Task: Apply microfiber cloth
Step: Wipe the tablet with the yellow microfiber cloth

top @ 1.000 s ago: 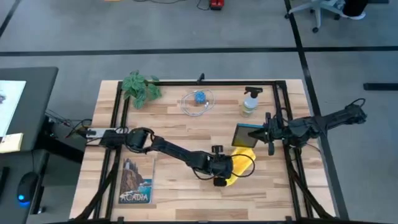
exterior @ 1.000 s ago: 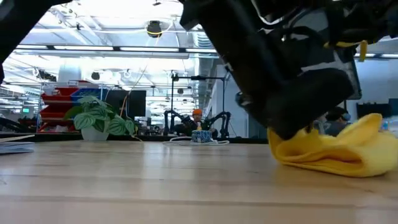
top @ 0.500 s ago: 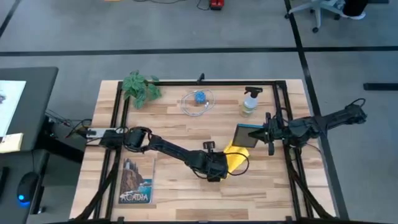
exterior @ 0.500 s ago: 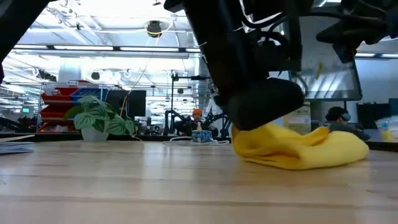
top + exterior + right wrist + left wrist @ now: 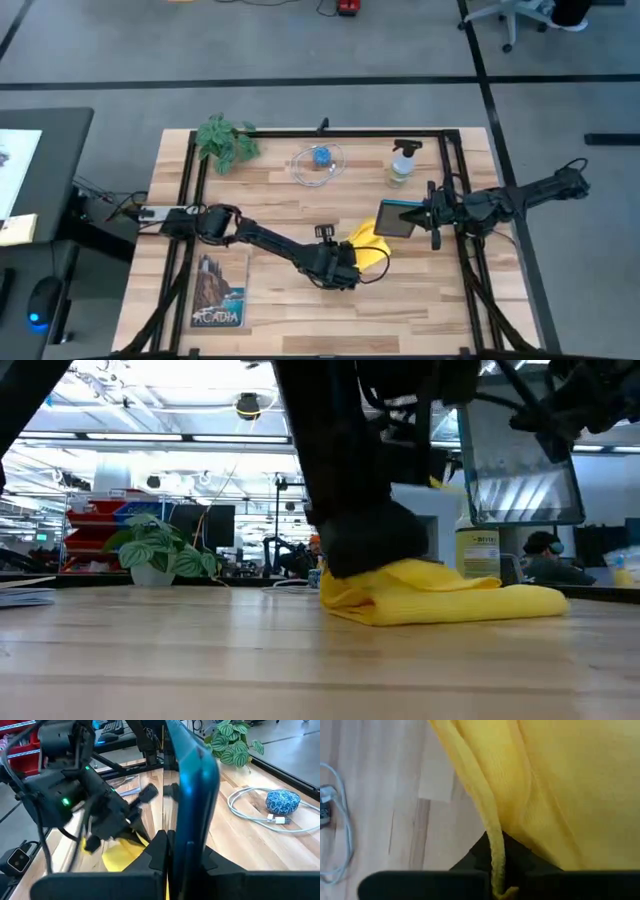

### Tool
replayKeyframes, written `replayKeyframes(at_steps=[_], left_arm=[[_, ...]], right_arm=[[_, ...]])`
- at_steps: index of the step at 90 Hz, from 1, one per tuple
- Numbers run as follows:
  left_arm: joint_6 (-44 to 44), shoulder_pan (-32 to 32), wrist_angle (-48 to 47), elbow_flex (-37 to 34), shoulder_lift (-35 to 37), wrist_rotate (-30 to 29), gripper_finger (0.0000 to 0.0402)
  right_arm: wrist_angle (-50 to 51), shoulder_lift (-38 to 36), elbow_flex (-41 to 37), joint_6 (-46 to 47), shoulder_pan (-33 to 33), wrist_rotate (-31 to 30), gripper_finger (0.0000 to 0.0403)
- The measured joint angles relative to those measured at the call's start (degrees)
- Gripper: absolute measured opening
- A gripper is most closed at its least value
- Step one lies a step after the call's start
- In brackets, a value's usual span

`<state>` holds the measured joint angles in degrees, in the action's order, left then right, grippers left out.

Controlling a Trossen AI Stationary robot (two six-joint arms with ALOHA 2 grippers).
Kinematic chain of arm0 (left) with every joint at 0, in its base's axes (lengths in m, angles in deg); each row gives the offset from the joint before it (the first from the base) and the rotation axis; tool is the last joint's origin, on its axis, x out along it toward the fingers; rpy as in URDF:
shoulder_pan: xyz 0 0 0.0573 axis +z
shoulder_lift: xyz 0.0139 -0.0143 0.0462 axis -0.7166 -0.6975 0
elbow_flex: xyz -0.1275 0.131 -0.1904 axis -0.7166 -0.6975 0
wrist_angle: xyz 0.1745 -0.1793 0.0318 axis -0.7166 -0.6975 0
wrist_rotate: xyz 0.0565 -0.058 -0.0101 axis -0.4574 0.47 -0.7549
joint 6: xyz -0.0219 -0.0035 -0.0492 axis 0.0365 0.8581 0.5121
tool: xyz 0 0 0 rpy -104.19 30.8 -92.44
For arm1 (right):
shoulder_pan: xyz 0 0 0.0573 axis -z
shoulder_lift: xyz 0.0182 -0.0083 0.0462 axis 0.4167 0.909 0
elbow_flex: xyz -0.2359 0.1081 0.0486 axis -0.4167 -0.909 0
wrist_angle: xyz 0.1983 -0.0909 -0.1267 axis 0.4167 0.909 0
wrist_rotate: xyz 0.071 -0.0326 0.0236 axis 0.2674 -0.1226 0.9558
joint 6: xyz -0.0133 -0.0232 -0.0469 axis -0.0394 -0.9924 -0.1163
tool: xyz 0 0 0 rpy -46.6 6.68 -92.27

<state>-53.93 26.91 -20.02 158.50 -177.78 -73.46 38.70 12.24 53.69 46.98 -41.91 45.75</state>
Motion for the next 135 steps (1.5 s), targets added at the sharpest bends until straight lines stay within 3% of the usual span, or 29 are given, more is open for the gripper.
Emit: replayKeyframes(at_steps=[20,43,49,56,63,68,77,92,106,117,127,135], left_arm=[[5.98,-1.08,7.55,-15.04,12.54,0.29,0.0068],[10.29,-1.38,29.14,-37.20,29.52,1.35,0.0148],[6.05,-1.87,39.75,-41.23,31.36,4.67,0.0153],[-0.93,-2.30,54.87,-44.44,31.22,12.49,0.0151],[-4.83,-2.38,67.34,-45.77,28.78,19.58,0.0140],[-5.86,-2.15,71.93,-45.80,26.18,21.39,0.0129],[-5.22,-0.74,71.28,-44.69,21.15,20.77,0.0108],[3.59,2.86,65.74,-44.36,17.76,15.53,0.0077],[8.41,2.74,61.46,-44.22,20.93,0.10,0.0046],[16.65,2.19,49.57,-44.16,24.50,-12.13,0.0023],[13.08,1.90,49.87,-44.33,26.03,-10.27,0.0006],[3.86,0.82,58.98,-44.29,26.22,0.68,0.0001]], right_arm=[[0.14,0.02,-0.01,0.00,-0.04,0.02,0.0016],[0.03,0.02,-0.03,-0.02,-1.21,0.09,0.0016],[0.03,0.01,-0.03,-0.03,-1.63,0.09,0.0016],[-0.05,0.02,-0.03,-0.04,-1.93,0.05,0.0016],[-0.39,0.00,-0.03,0.03,-1.86,0.04,0.0016],[-0.49,0.01,-0.03,0.23,-1.86,0.00,0.0016],[-0.60,0.00,-0.03,0.31,-1.86,0.00,0.0016],[-0.69,0.00,-0.03,0.33,-1.86,0.00,0.0016],[-0.54,0.00,-0.03,0.37,-1.86,0.00,0.0016],[-0.27,0.02,-0.03,0.42,-1.86,-0.02,0.0016],[-0.11,0.00,-0.03,0.48,-1.86,-0.02,0.0016],[-0.13,0.02,-0.03,0.48,-1.86,-0.02,0.0016]])
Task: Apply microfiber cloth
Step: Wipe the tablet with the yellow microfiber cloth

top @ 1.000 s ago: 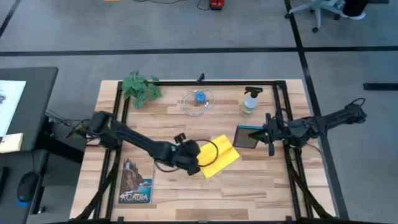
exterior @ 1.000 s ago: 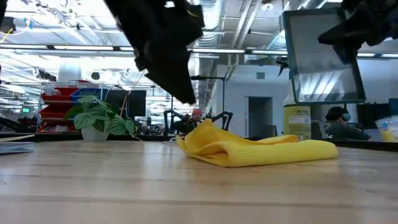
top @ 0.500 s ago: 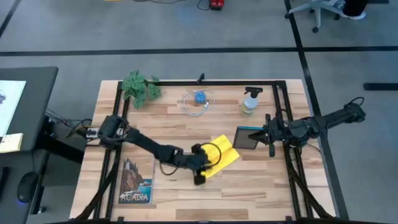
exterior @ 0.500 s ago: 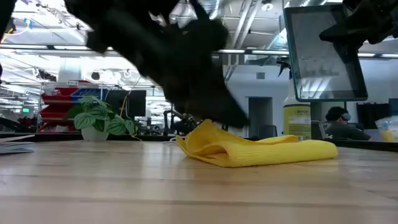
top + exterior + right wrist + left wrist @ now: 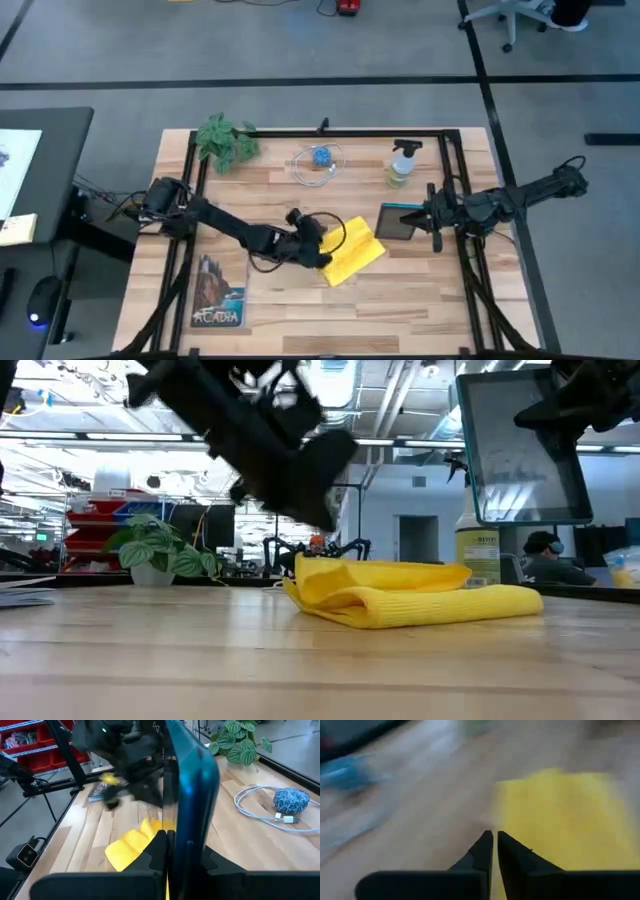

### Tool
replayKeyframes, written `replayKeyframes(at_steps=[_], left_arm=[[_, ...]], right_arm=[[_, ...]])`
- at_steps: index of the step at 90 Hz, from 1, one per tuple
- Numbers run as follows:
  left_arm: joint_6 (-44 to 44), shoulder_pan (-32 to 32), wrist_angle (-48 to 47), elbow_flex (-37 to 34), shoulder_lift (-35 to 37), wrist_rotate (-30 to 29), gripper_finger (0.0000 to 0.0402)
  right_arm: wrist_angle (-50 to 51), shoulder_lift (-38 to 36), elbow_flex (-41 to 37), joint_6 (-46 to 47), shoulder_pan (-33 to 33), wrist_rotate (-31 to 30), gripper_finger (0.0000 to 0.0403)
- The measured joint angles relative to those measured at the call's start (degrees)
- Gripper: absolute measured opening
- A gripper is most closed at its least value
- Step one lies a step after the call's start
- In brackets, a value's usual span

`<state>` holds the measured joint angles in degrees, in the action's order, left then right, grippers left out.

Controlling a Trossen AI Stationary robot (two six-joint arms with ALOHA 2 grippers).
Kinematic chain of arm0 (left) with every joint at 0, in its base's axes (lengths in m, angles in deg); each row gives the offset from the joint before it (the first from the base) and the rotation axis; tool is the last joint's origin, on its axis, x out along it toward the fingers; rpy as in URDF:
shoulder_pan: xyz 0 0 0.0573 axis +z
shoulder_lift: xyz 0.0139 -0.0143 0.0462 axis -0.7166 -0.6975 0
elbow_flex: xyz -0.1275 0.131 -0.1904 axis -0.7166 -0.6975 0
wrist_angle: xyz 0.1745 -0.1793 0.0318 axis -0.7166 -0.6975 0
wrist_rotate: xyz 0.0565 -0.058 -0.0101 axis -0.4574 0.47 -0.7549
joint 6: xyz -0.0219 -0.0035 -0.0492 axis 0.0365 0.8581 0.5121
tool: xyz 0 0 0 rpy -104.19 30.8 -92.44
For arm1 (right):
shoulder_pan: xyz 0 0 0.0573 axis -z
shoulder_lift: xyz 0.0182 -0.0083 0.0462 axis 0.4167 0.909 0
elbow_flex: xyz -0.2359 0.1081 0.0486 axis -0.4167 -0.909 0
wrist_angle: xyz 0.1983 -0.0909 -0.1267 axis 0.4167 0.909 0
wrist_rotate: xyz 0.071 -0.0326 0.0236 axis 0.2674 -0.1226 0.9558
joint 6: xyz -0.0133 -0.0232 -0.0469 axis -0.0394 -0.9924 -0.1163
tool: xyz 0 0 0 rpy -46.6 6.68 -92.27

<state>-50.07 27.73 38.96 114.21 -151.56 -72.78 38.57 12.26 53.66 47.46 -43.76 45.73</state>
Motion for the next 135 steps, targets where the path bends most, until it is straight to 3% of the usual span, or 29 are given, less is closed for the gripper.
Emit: replayKeyframes(at_steps=[12,24,43,55,68,74,82,92,107,113,122,135], left_arm=[[-7.57,-0.35,11.40,0.10,-3.09,18.21,0.0000],[-5.87,-0.08,12.59,0.08,-6.72,20.65,0.0000],[-0.01,1.30,7.47,0.18,-8.91,10.56,0.0000],[10.01,1.49,-5.12,0.13,-7.09,-5.14,0.0000],[27.50,0.44,-21.37,0.21,-2.91,-21.81,0.0000],[32.05,-0.07,-27.19,0.19,-1.43,-23.99,0.0000],[32.41,-0.65,-27.58,0.19,-0.27,-24.05,0.0000],[23.26,-1.69,-19.51,0.19,-0.27,-20.65,0.0000],[1.32,-2.42,2.92,0.19,-0.71,-7.36,0.0001],[-4.66,-2.14,9.78,0.23,-1.00,-4.76,0.0009],[-10.70,-0.65,14.29,0.21,-1.79,-2.05,0.0044],[-10.50,2.79,19.51,0.41,-6.46,7.62,0.0126]], right_arm=[[0.02,0.00,0.00,-0.02,0.04,0.00,0.0016],[-0.31,-0.02,0.00,-0.02,0.04,-0.02,0.0016],[-0.27,0.00,0.00,-0.02,0.04,-0.02,0.0017],[-0.18,-0.02,0.00,-0.04,0.04,-0.04,0.0017],[0.07,0.00,0.00,-0.04,0.04,-0.04,0.0017],[0.30,-0.02,0.00,-0.04,0.04,-0.04,0.0017],[0.43,-0.02,0.00,-0.08,0.04,-0.07,0.0017],[0.48,-0.02,0.00,-0.17,0.04,-0.07,0.0017],[1.25,-0.02,0.00,-0.17,0.04,-0.07,0.0017],[1.33,-0.02,0.00,-0.17,0.04,-0.07,0.0017],[1.26,-0.01,0.00,-0.17,0.04,-0.08,0.0017],[1.41,-0.01,0.00,-0.15,0.02,-0.07,0.0017]])
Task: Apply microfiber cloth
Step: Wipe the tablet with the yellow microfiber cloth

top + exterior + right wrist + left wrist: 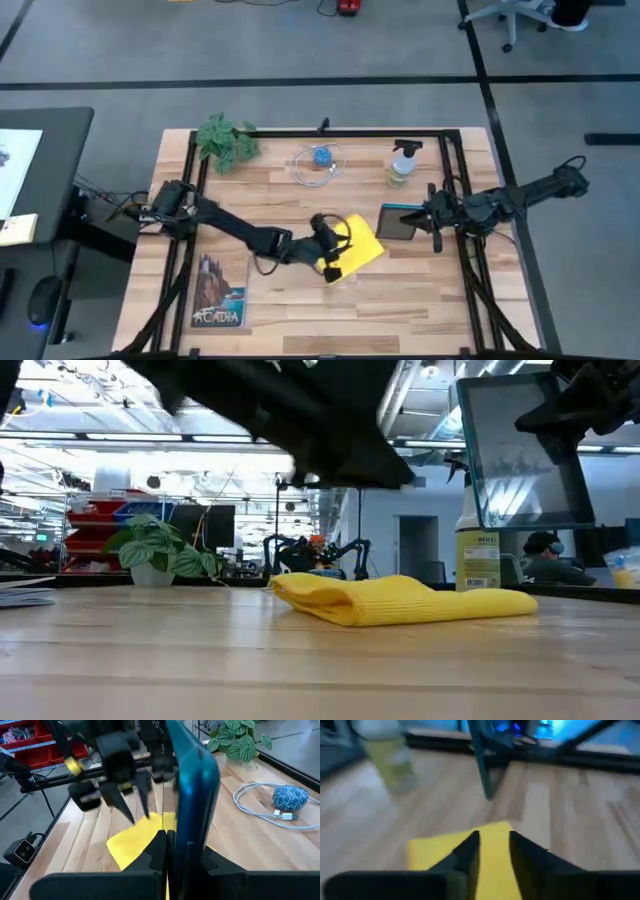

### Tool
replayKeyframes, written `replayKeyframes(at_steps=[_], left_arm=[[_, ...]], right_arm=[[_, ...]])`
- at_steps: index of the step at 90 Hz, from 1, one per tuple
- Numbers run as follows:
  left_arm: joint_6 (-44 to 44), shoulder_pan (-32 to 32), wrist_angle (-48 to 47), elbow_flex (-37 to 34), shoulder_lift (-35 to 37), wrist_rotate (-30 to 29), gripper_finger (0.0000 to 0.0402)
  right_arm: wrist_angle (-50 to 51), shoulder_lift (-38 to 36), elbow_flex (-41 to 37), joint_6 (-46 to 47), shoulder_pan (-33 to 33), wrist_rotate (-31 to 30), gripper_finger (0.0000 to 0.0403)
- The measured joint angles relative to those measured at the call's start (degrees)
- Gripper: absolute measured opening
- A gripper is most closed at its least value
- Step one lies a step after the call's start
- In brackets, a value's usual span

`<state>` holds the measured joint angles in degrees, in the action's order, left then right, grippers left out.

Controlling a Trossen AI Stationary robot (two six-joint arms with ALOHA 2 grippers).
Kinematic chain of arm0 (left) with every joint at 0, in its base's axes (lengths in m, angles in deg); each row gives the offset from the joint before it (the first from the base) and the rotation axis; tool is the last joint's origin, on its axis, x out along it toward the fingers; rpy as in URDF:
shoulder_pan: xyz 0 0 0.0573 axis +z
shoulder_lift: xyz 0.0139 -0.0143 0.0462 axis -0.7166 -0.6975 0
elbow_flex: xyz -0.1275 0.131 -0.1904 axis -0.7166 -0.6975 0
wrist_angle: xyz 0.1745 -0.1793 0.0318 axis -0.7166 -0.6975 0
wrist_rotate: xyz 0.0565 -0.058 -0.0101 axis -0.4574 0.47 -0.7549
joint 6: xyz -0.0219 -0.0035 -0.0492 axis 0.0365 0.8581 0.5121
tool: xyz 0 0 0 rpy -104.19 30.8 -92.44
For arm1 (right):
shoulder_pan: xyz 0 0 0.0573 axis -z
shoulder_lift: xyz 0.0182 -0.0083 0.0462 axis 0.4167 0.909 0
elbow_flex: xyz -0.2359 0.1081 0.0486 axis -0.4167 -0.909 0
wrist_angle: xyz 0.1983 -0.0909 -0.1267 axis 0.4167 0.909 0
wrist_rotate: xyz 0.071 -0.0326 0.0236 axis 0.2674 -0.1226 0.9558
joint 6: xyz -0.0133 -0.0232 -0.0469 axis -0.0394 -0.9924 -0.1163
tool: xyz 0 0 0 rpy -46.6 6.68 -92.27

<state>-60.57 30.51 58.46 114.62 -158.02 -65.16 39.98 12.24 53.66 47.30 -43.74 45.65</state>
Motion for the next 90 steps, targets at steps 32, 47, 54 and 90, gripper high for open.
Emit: replayKeyframes(at_steps=[32,47,54,90], left_arm=[[5.73,1.09,-10.97,12.45,-15.10,-0.73,0.0252],[11.97,0.92,-32.86,23.45,-19.20,-4.71,0.0214],[12.61,0.62,-39.23,26.57,-20.76,-5.24,0.0159],[7.39,-6.30,-47.64,26.19,-14.59,-17.29,0.0002]], right_arm=[[0.24,0.00,0.00,0.13,0.02,-0.01,0.0017],[0.19,0.00,0.00,0.16,-0.02,-0.03,0.0017],[0.16,0.01,0.00,0.18,0.00,-0.01,0.0017],[4.20,0.68,-0.19,9.48,0.61,0.02,0.0017]])
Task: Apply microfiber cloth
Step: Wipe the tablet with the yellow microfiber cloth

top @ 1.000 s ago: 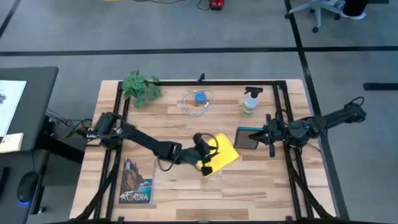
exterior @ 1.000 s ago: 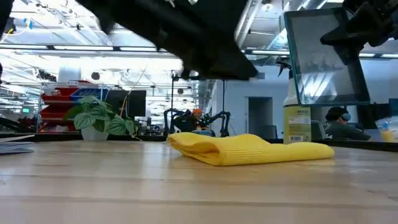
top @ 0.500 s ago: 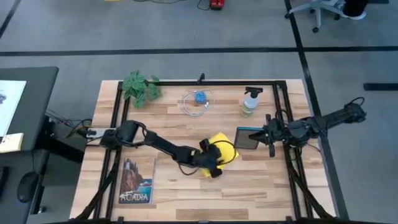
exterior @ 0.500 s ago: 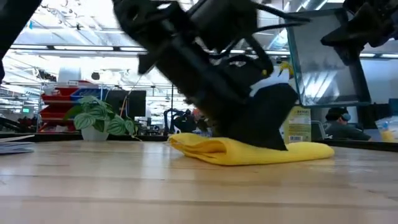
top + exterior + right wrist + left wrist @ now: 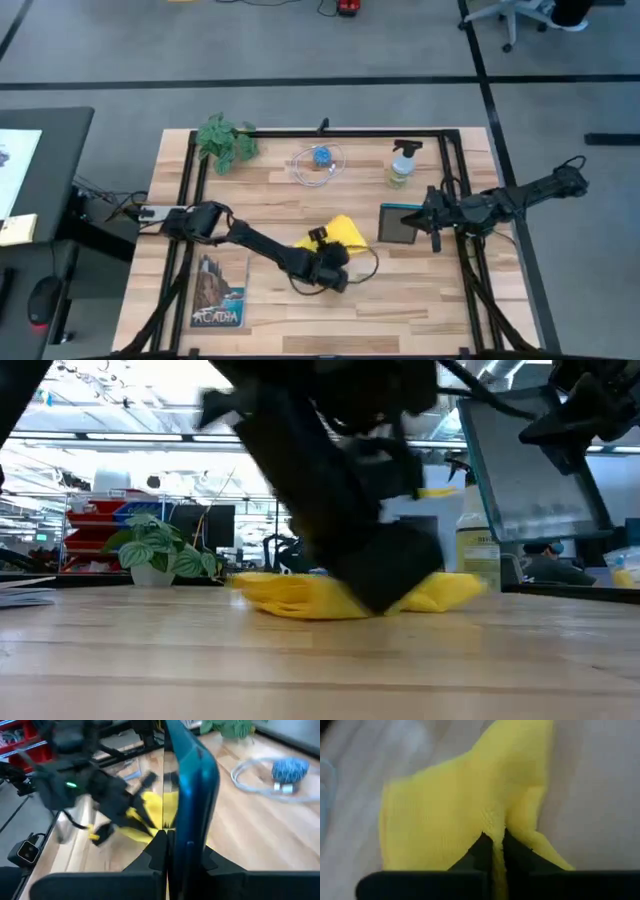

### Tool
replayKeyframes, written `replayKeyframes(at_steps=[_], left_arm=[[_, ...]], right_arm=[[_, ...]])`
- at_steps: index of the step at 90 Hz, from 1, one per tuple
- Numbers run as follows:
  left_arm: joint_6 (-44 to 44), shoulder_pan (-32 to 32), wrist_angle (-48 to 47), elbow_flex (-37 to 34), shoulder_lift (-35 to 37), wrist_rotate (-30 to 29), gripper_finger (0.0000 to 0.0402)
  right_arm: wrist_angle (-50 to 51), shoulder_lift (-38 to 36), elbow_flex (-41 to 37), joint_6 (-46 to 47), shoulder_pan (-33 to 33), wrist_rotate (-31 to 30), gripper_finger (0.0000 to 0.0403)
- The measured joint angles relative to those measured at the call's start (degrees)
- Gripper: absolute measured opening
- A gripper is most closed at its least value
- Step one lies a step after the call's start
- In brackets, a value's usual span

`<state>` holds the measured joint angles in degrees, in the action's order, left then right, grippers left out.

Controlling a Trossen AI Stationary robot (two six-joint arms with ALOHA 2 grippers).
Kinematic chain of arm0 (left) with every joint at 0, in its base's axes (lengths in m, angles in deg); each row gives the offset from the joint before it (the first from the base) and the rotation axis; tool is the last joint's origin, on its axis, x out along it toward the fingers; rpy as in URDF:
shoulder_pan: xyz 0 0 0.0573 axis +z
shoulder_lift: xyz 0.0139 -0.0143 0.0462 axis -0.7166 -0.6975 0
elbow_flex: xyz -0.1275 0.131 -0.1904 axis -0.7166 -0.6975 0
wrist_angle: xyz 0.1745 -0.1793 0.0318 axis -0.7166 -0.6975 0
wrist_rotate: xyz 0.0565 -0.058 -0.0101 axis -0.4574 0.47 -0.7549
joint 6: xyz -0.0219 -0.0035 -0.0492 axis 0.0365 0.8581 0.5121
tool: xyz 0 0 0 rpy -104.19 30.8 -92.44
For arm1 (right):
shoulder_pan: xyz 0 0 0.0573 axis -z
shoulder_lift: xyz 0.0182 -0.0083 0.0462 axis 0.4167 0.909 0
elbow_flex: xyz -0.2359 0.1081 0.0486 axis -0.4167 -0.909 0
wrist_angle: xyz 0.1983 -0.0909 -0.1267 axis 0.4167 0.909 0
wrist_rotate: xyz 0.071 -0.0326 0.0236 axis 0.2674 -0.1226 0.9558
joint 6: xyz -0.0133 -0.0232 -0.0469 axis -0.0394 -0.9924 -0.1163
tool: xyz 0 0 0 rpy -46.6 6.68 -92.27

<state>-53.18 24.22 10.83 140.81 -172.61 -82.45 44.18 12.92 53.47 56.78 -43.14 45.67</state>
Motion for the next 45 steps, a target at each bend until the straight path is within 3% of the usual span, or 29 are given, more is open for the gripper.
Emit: replayKeyframes(at_steps=[14,30,45], left_arm=[[-14.91,-4.01,9.52,0.50,4.86,-4.35,0.0001],[-41.39,-5.19,34.60,0.34,5.16,-4.78,0.0000],[-61.87,-3.52,49.31,0.48,5.19,-15.30,0.0000]], right_arm=[[-2.81,1.16,-3.26,4.44,2.26,0.58,0.0017],[-11.39,1.59,-5.43,6.17,5.78,4.27,0.0017],[-13.49,1.62,-5.50,6.17,8.59,9.26,0.0017]])
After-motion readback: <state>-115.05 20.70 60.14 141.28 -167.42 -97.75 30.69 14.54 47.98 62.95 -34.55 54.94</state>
